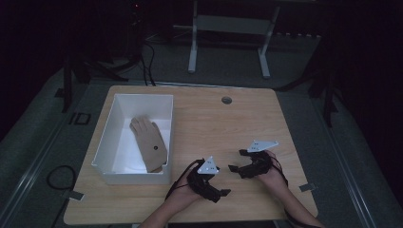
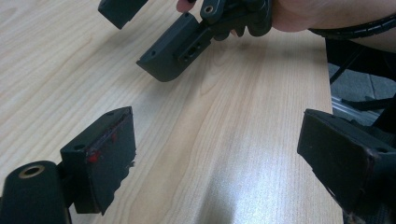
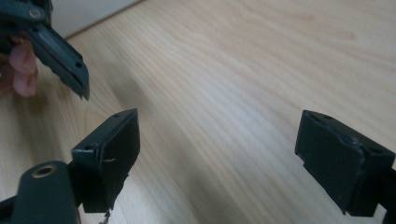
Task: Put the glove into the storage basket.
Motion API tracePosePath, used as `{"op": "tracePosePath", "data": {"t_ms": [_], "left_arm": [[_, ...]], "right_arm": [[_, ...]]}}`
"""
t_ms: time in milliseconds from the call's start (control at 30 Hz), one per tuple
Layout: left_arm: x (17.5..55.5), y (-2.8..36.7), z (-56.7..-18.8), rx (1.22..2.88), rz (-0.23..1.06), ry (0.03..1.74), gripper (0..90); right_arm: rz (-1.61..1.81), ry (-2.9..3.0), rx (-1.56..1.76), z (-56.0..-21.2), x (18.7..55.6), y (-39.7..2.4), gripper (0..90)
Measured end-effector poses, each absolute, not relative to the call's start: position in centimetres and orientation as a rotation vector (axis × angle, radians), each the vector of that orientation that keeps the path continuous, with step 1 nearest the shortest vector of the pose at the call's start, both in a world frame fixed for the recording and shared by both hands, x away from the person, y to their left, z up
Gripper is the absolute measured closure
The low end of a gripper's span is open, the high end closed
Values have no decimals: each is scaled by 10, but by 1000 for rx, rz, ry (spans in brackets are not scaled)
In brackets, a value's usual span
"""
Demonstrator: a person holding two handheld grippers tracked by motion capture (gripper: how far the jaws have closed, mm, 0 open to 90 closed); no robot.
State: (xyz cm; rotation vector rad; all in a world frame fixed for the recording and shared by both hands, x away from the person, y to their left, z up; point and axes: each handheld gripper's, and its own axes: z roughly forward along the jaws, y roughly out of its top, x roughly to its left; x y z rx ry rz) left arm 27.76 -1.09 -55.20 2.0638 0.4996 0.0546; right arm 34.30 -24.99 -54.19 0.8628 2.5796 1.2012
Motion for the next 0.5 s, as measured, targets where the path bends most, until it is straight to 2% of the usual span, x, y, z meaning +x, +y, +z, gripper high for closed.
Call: {"op": "tracePosePath", "data": {"t_ms": [500], "left_arm": [[269,-18,-565,2095,40,475,126]], "right_arm": [[1208,2564,857,-554,330,-268,135]]}}
